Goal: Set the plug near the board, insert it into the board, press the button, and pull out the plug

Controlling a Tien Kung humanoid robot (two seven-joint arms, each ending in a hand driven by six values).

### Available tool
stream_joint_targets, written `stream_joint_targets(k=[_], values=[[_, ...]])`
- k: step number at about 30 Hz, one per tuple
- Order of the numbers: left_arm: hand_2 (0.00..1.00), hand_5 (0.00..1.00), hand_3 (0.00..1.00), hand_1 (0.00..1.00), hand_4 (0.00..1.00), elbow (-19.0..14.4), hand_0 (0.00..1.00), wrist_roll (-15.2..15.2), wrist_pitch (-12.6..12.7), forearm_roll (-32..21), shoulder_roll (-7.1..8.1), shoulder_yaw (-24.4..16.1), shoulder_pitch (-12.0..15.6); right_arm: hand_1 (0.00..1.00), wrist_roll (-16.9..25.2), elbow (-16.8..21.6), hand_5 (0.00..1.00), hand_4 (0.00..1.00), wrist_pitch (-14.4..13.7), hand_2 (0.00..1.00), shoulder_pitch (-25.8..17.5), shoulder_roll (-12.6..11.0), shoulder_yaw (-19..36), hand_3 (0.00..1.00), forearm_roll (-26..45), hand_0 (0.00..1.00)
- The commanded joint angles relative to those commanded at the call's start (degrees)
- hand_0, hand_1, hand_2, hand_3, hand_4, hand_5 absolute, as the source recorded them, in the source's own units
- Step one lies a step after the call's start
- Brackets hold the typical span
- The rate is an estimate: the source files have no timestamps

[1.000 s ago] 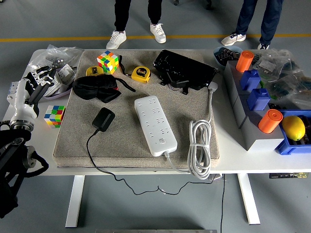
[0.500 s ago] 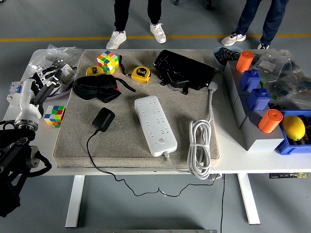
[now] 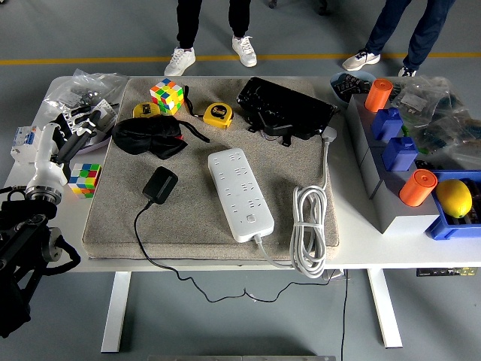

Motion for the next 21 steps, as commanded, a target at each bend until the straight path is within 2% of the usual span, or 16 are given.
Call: stream_joint_targets(k=[21], values=[[0.677,0.512,0.680,0.636,0.935,-0.60,0.598,0.25,-0.05,-0.34,0.56,0.58,1.32,0.601,-0.25,-0.13,0.322,0.814,-0.42,0.555,-1.20,1.03,-1.07,0.548,-0.72,0.603]])
